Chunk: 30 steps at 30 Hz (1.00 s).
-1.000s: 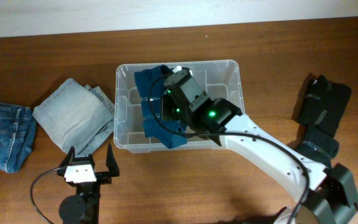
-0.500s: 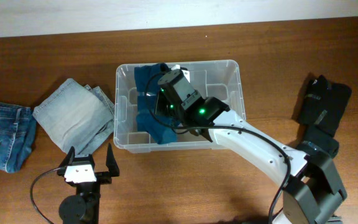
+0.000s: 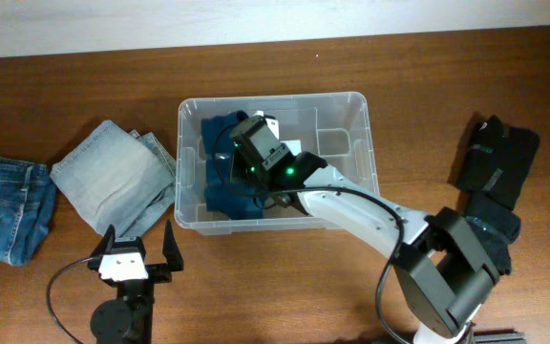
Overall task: Pack container
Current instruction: 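Lower the teal sweater into the box's left side and open the right gripper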
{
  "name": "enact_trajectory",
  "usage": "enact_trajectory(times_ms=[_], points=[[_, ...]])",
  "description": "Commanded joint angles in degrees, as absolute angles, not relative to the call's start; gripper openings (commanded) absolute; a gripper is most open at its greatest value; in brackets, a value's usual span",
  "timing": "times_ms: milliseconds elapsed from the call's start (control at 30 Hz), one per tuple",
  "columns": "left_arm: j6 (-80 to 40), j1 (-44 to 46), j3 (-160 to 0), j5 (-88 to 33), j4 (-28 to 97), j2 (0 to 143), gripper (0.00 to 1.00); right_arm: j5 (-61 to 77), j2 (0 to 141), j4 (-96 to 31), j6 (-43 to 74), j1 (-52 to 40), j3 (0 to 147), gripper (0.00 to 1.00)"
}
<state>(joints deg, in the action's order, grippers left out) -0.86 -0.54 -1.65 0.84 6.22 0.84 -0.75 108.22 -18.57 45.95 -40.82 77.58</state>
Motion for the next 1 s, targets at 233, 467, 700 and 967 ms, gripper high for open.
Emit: enact_trajectory(times_ms=[233,467,700,967], points=[[-0.4,-0.8,-1.2,1.2,6.0,0.3,0.99,-0.1,109.5,-17.1,45.1,-42.1,79.1,0.04],[-0.4,-0.8,-1.2,1.2,6.0,0.3,0.99,0.0,109.5,-16.9,49.0,-42.1,79.1,0.04],[-0.4,-0.8,-1.2,1.2,6.0,0.3,0.99,0.0,110.1,-16.5,50.1,-42.1,79.1,0.04],[-0.4,-0.8,-1.2,1.2,6.0,0.3,1.00,0.0,110.2,-14.9,50.1,-42.7,79.1,0.04]])
